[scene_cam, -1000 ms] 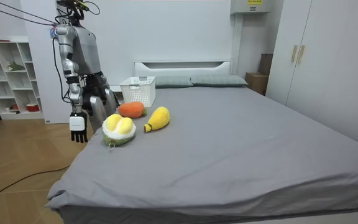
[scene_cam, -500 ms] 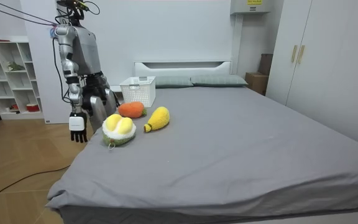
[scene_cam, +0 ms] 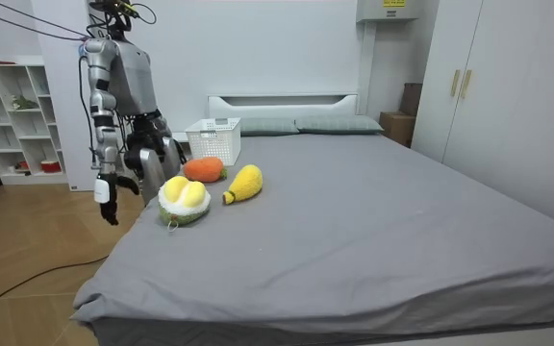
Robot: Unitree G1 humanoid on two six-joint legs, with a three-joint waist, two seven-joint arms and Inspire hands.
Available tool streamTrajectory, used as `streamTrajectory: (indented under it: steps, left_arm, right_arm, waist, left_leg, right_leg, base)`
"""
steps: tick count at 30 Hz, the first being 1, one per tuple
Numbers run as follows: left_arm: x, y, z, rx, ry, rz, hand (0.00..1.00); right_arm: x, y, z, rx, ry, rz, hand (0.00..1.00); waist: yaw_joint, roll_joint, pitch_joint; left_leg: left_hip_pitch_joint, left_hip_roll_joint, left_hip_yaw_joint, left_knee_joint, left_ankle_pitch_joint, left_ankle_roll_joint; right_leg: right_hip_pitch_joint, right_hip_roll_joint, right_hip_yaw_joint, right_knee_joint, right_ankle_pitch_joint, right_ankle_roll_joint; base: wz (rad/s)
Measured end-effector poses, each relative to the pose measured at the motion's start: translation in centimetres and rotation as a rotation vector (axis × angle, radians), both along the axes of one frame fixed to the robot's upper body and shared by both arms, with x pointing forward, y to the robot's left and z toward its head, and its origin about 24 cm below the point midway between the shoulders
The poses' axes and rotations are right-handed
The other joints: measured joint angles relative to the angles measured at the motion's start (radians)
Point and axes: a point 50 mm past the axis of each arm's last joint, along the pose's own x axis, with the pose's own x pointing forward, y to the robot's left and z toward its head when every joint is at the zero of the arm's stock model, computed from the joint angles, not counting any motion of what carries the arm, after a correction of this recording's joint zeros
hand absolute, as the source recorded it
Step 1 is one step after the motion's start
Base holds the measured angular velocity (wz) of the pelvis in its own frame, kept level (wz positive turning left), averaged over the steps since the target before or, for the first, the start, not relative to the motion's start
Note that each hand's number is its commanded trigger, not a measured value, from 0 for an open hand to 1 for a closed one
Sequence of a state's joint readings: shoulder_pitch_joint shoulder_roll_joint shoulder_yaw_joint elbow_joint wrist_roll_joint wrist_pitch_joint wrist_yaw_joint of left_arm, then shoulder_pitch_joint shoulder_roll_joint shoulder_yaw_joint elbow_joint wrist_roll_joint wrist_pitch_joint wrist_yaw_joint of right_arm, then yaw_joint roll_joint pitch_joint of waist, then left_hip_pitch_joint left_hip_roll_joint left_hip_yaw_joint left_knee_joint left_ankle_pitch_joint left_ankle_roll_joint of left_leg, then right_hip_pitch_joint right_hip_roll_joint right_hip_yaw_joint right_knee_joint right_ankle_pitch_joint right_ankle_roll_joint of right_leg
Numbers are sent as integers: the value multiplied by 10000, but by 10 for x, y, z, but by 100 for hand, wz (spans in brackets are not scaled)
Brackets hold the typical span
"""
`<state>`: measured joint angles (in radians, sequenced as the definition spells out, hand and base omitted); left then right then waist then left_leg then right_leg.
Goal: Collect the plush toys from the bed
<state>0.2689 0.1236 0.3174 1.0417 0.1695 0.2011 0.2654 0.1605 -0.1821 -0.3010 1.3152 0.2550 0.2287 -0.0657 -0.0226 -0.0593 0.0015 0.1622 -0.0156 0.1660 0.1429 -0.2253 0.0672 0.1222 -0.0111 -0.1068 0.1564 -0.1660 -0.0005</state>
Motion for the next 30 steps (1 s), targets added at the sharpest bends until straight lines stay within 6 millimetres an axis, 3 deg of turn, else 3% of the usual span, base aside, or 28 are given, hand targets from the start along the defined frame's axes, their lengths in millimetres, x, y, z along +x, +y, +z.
streamTrajectory:
  steps: [5,11,13,19,25,30]
  left_arm:
    - [0,6,2,178,-149,149,0]
    - [2,12,5,408,-253,-143,0]
    - [3,15,5,470,-228,-266,0]
    - [8,14,6,525,-299,-795,0]
    - [11,12,6,490,-372,-1081,0]
    - [11,9,6,439,-433,-1093,0]
  right_arm:
    - [22,-26,9,-1214,-958,-201,0]
    - [86,-49,31,-2956,-3334,864,0]
    - [120,-56,52,-3823,-4759,1484,0]
    - [184,-59,116,-6296,-7446,3956,0]
    - [210,-50,152,-7175,-9092,4714,0]
    - [221,-38,160,-7223,-9446,5753,0]
  waist:
    - [2,-68,-20]
    - [-55,-311,-30]
    - [-130,-342,-4]
    - [-54,-327,-17]
    - [2,-204,-57]
    - [40,-144,-56]
  left_leg:
    - [-19,16,126,-78,3,-3]
    - [-189,30,244,-74,8,-4]
    - [-208,38,249,-85,8,-4]
    - [-358,44,253,-52,12,0]
    - [-342,44,227,-57,14,3]
    - [-357,44,239,-59,18,7]
  right_leg:
    - [-98,33,150,-11,5,3]
    - [-358,46,189,13,57,4]
    - [-365,59,186,39,91,5]
    - [-584,52,177,136,106,-2]
    - [-534,-4,80,145,107,0]
    - [-538,7,68,162,107,1]
  base:
    - [-6]
    - [-7]
    - [0]
    - [0]
    - [3]
    - [0]
